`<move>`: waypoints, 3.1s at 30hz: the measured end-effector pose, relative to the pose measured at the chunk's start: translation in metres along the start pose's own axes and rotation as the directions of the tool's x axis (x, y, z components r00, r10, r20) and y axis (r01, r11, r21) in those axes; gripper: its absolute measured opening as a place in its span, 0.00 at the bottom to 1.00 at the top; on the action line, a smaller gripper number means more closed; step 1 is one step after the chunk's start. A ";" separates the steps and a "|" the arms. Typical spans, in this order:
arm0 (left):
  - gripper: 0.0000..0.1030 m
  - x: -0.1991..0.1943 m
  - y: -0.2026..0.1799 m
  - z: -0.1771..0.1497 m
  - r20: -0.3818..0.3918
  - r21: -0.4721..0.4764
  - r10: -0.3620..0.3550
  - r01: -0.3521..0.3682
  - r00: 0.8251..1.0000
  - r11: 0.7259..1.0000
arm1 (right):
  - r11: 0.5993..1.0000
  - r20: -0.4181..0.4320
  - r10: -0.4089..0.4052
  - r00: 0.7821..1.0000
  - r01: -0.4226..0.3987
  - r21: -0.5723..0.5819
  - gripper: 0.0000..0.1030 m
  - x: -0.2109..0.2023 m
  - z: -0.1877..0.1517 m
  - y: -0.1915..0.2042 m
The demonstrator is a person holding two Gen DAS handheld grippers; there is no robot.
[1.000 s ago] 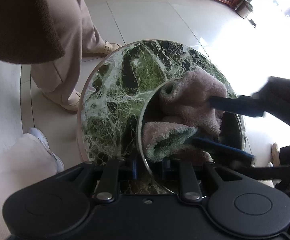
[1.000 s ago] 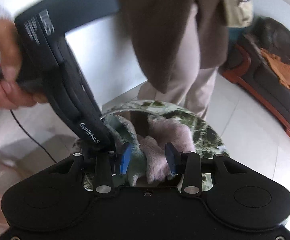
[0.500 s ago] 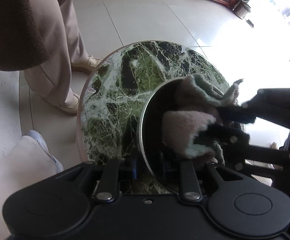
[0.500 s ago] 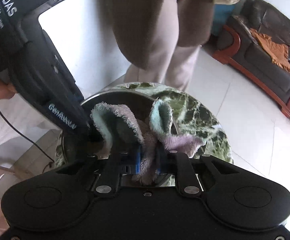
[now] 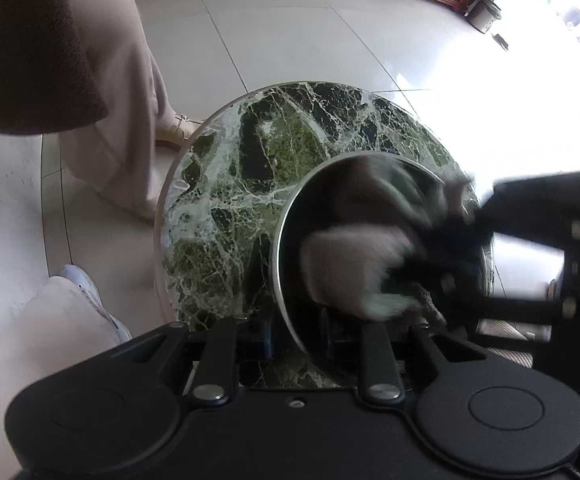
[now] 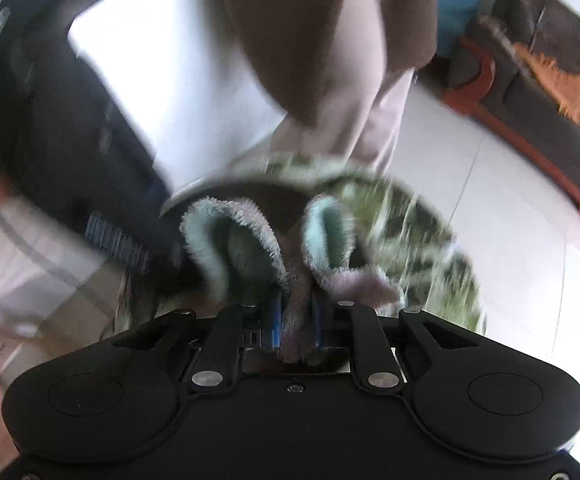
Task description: Clean bowl
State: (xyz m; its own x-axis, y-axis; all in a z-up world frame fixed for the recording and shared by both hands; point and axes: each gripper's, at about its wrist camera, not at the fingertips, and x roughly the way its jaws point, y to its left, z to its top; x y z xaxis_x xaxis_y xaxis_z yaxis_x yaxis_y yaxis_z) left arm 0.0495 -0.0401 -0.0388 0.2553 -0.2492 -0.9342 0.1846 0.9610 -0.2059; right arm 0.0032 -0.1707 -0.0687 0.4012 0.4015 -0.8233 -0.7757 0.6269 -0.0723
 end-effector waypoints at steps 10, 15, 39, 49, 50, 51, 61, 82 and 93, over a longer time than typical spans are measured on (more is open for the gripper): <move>0.21 -0.001 0.000 0.003 -0.004 0.006 0.015 -0.015 1.000 1.000 | 0.999 0.039 -0.006 0.999 0.004 0.051 0.14 0.009 0.017 -0.010; 0.21 0.001 0.001 0.004 -0.003 0.002 0.011 -0.011 1.000 1.000 | 0.999 -0.015 0.016 1.000 -0.015 0.031 0.14 0.007 0.004 -0.002; 0.22 0.002 0.003 0.005 0.004 -0.001 0.014 -0.014 1.000 1.000 | 0.970 0.049 0.027 0.998 -0.038 0.239 0.14 -0.022 -0.002 -0.004; 0.23 0.001 0.002 0.005 0.008 0.009 0.017 -0.017 1.000 1.000 | 0.893 0.164 -0.020 0.986 -0.056 0.447 0.14 -0.053 -0.009 -0.027; 0.23 0.001 0.002 0.004 0.009 0.011 0.017 -0.017 1.000 1.000 | 0.891 0.166 -0.028 0.986 -0.051 0.451 0.14 -0.055 -0.010 -0.026; 0.23 0.001 0.002 0.004 0.011 0.014 0.017 -0.017 1.000 1.000 | 0.889 0.168 -0.033 0.985 -0.048 0.456 0.15 -0.055 -0.011 -0.025; 0.23 0.000 0.004 0.000 0.034 0.027 -0.003 0.002 0.999 1.000 | 0.893 0.152 -0.076 0.985 -0.001 0.451 0.29 -0.057 0.000 -0.009; 0.25 0.001 0.022 0.003 0.016 0.032 -0.079 0.078 0.997 0.996 | 0.979 0.014 0.188 0.982 -0.188 0.076 0.28 -0.021 0.052 -0.026; 0.25 0.001 0.017 0.003 0.016 0.063 -0.063 0.062 0.998 0.996 | 0.961 -0.016 0.267 0.964 -0.265 0.085 0.10 0.005 0.049 -0.032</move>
State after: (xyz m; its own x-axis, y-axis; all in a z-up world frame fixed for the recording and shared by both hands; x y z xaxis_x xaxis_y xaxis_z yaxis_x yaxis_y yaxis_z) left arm 0.0556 -0.0241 -0.0428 0.2587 -0.3108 -0.9146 0.2594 0.9344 -0.2442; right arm 0.0538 -0.1555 -0.0432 0.1715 0.5435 -0.8217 -0.8099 0.5527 0.1965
